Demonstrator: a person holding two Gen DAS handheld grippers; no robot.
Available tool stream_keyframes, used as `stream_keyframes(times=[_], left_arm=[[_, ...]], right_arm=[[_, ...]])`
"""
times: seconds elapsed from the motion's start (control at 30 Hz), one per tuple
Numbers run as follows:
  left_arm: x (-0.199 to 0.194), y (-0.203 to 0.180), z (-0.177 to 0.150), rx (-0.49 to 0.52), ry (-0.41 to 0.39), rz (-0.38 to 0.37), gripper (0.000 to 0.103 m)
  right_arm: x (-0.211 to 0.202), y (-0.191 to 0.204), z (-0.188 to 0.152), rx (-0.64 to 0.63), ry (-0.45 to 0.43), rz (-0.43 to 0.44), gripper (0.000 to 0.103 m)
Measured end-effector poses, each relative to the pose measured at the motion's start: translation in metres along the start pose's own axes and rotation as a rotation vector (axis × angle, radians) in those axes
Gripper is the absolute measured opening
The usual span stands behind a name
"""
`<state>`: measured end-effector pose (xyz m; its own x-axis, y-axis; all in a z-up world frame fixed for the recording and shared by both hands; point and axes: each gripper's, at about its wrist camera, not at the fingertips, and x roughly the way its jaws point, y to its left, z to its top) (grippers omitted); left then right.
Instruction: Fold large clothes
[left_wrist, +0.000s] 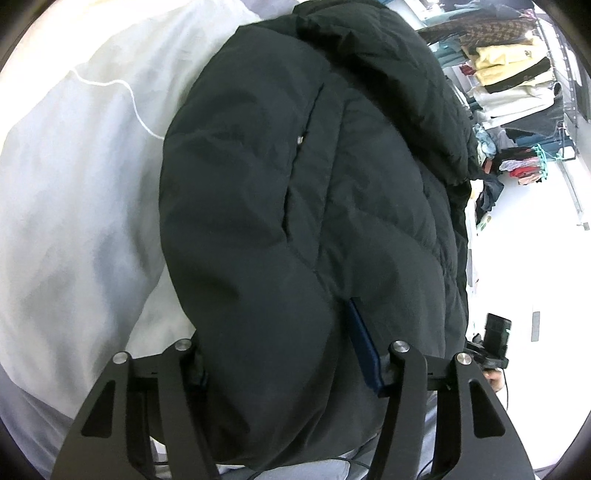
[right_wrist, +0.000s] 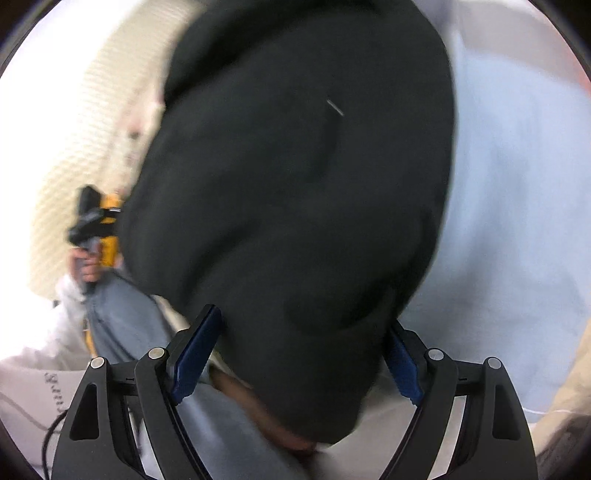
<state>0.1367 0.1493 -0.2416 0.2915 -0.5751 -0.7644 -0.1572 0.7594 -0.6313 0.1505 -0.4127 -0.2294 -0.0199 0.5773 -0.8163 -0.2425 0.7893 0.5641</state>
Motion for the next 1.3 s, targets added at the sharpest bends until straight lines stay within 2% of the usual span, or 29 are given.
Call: stream_keyframes(times=[0.07,0.13,0.17,0.2,0.27,0.3,0.43,0.53,0.67,0.77,0.93,1.1,1.3], left_arm=[[0.002,0.000,0.000,0.002,0.009,-0.008,0.059],[0.003,-0.001,0.002,0.005,0.013,-0.030,0.059],[0.003,-0.002,0.002,0.010,0.012,-0.046,0.059],[0.001,-0.003,0.001,0.017,0.008,-0.059,0.059],[-0.005,-0.011,0.000,0.055,-0.009,-0.076,0.055],[-0.009,-0.015,-0.001,0.067,-0.025,-0.074,0.047],[-0.027,-0.024,0.000,0.085,-0.072,-0.103,0.021],[-0.049,-0.033,-0.001,0.080,-0.125,-0.119,0.013],[-0.083,-0.053,-0.003,0.106,-0.190,-0.160,0.011],[-0.116,-0.071,-0.011,0.128,-0.234,-0.189,0.010],[-0.166,-0.079,-0.033,0.162,-0.283,-0.231,0.010],[-0.198,-0.083,-0.067,0.179,-0.300,-0.245,0.010],[-0.222,-0.084,-0.111,0.201,-0.299,-0.223,0.010]], right_arm=[[0.013,-0.011,0.003,0.033,0.032,0.018,0.082],[0.014,-0.006,0.009,0.014,0.028,0.021,0.073],[0.012,0.002,0.012,-0.013,0.019,0.017,0.060],[0.008,0.012,0.015,-0.051,0.008,0.016,0.039],[-0.002,0.036,0.019,-0.121,-0.030,0.004,0.021],[-0.009,0.043,0.018,-0.145,-0.046,-0.011,0.014],[-0.039,0.076,0.018,-0.205,-0.163,-0.051,0.011],[-0.069,0.098,0.015,-0.216,-0.261,-0.061,0.010],[-0.109,0.113,0.008,-0.185,-0.393,-0.061,0.009],[-0.130,0.119,-0.003,-0.162,-0.456,-0.067,0.009],[-0.164,0.135,-0.032,-0.146,-0.550,-0.045,0.008],[-0.191,0.143,-0.078,-0.129,-0.626,0.004,0.008],[-0.211,0.159,-0.134,-0.116,-0.693,0.054,0.008]])
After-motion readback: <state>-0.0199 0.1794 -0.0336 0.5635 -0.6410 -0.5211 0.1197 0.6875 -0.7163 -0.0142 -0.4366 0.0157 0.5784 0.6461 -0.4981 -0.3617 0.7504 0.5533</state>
